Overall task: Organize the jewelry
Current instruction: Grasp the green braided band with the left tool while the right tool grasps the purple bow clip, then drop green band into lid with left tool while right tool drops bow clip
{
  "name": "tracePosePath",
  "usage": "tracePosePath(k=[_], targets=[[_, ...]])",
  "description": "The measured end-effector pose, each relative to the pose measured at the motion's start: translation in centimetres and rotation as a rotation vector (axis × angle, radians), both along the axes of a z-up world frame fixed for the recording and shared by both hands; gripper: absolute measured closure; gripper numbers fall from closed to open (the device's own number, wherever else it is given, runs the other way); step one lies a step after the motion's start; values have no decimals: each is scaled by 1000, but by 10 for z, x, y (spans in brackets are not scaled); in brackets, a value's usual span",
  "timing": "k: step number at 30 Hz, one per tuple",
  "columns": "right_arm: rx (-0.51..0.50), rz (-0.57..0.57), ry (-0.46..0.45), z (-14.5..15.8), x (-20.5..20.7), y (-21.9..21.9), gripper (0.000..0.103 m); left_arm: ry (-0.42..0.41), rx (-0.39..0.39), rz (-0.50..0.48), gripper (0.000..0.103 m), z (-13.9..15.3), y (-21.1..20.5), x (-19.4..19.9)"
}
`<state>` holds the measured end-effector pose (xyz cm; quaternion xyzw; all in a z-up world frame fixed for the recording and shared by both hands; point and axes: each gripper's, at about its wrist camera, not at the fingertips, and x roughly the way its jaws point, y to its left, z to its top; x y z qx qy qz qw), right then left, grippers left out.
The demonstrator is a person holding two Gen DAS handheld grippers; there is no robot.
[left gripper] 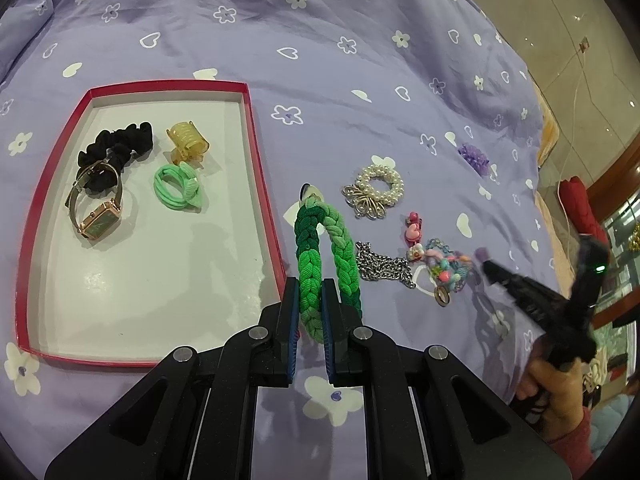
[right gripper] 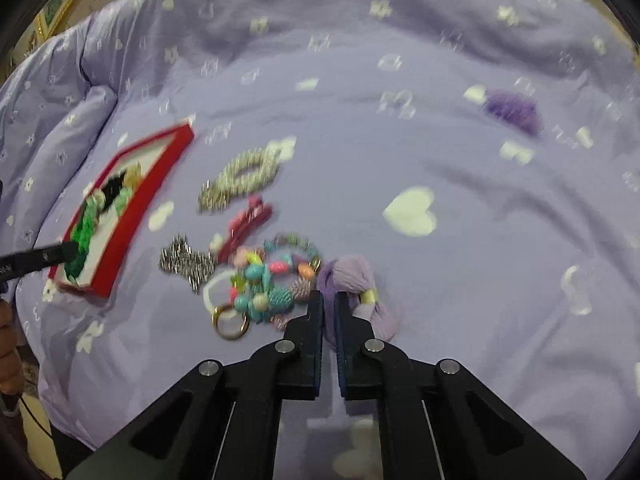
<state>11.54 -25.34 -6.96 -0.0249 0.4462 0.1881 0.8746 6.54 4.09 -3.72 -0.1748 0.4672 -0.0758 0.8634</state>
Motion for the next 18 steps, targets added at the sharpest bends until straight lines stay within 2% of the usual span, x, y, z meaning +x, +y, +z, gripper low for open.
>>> tracePosePath(k=[2, 4, 9, 12, 14, 15, 16, 17, 18], targets=[[91, -39, -31, 17, -3, -15, 99, -4, 0, -1, 94, 1, 0, 0], [248, -64, -39, 32, -4, -33, 99, -7, 2, -3, 94, 2, 0, -1], [439, -28, -44, 58, -4, -40, 99, -15, -3, 7, 94, 5, 5, -5], [467, 24, -67, 65, -6, -30, 99, -16, -3, 13, 94, 6, 8, -8], [242, 10, -87, 59, -2, -7, 98, -18, -2, 11, 94, 6, 9, -10], [255, 18, -47, 52, 3, -5, 99, -21, 0, 12, 94, 7, 9, -11], [424, 24, 9, 47, 6, -15, 99, -22, -1, 14, 94, 7, 10, -12], [395, -7, -2, 47, 6, -17, 98, -21, -5, 15, 94, 7, 11, -13], [240, -43, -63, 50, 4, -10, 98, -20, -5, 15, 94, 7, 11, -13]])
